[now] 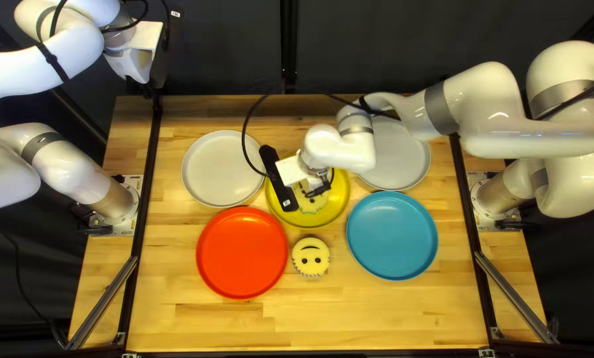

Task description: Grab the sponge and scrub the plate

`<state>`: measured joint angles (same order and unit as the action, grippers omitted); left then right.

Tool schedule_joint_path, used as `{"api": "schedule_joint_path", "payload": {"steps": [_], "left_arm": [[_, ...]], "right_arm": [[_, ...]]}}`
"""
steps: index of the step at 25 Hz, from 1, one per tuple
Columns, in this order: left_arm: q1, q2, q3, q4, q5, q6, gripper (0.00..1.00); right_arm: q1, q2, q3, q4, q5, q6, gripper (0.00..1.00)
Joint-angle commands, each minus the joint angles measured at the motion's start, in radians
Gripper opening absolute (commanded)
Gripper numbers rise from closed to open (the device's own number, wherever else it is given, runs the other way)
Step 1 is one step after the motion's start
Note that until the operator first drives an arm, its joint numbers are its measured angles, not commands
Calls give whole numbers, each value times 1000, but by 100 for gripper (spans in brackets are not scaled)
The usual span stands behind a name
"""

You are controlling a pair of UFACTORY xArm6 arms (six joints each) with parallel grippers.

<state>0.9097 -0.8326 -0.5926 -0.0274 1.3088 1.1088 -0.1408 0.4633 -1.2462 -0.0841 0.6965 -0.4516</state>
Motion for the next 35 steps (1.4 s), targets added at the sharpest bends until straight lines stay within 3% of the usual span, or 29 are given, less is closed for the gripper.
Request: {"api": "schedule_joint_path", "payload": {"steps": [1,6,14,21,26,35], "left_arm": [[0,0,0,0,0,0,100],[0,0,0,0,0,0,100],[0,0,0,0,0,0,100],[0,0,0,0,0,0,100],[0,0,0,0,0,0,100],[0,0,0,0,0,0,100]], "right_arm": [[-44,48,-72,28,33,-51,0],[-55,57,-86,38,48,-59,0],[65,-41,50,-19,7,82,0],[148,-75,111,-73,-29,180,0],[107,-75,113,-65,-35,136,0],[-51,-53,77,17,-24,-47,0]]}}
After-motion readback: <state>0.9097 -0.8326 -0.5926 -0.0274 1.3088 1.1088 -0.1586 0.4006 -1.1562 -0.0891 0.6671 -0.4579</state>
